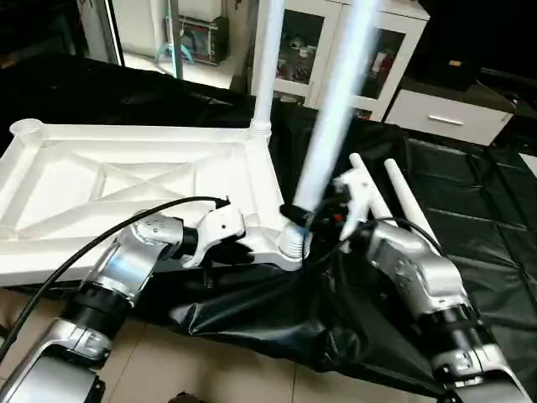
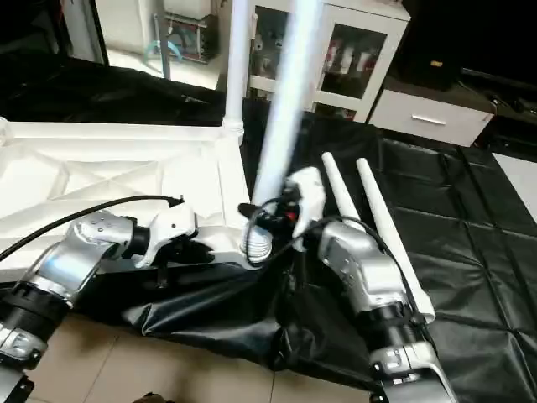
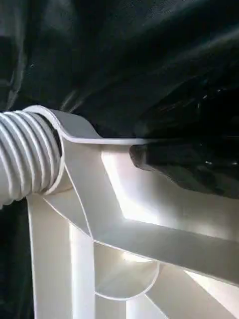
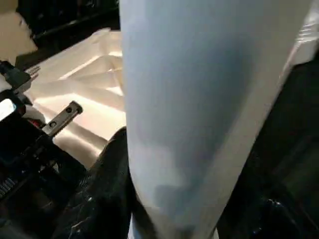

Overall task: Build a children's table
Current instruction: Pick table leg

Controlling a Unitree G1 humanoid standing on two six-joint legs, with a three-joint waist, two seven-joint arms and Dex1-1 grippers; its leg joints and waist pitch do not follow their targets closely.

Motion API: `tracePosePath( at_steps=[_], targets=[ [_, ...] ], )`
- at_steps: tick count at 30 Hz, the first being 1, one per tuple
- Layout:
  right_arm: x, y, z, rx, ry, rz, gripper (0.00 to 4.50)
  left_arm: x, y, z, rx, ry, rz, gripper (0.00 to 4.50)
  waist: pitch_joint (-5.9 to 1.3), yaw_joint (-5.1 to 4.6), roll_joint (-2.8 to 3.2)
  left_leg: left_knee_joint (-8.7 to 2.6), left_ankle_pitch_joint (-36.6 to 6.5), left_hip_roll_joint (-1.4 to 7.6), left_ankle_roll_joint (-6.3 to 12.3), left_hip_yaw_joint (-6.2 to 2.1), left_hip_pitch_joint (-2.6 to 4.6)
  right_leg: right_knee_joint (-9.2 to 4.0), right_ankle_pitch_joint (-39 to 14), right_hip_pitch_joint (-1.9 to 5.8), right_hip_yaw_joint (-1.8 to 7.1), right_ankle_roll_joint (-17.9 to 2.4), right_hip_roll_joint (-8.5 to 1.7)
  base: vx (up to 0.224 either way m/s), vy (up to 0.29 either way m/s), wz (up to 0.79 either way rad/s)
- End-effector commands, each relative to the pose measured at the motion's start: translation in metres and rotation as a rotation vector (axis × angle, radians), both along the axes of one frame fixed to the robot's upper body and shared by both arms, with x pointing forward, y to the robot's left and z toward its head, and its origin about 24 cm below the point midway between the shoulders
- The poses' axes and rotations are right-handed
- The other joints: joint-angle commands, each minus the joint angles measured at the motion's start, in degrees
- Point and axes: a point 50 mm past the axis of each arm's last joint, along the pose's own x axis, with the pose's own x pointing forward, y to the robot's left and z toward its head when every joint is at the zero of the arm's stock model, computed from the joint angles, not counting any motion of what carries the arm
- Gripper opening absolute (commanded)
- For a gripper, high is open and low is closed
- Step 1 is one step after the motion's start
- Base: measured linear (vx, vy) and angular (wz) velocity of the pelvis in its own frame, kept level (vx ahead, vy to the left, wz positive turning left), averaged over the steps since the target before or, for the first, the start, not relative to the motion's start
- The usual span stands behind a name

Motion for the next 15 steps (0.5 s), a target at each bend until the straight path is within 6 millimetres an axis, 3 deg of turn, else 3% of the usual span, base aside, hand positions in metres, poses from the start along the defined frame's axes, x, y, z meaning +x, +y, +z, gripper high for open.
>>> tracePosePath(
  at_steps=[1, 8, 15],
  targets=[
    [-0.006, -0.025, -0.022, -0.045, 0.081, -0.103, 1.86, 0.01, 0.002, 0.013, -0.132, -0.039, 0.081, 0.0, -2.69, 0.17, 0.22, -5.16, -22.8, 1.48, -3.28, -0.98, 1.94, -5.36, -16.9, 0.28, 1.04, -9.8, -2.26, 0.0, 0.0, 0.0],
    [-0.013, -0.032, -0.022, -0.031, 0.061, -0.108, 1.85, 0.015, 0.004, 0.017, -0.145, -0.056, 0.109, 0.0, -2.93, 1.18, 0.17, -5.02, -18.0, 1.37, -2.01, -0.67, 1.74, -4.93, -11.1, 0.88, 0.99, -10.5, -2.11, 0.0, 0.0, 0.0],
    [-0.028, -0.031, -0.034, -0.175, 0.062, -0.015, 1.85, 0.018, 0.004, 0.02, -0.158, -0.066, 0.126, 0.0, -2.85, 1.56, 0.2, -5.06, -17.1, 1.48, -1.74, -0.59, 1.85, -4.96, -10.7, 0.95, 0.95, -10.5, -2.14, 0.0, 0.0, 0.0]
  ],
)
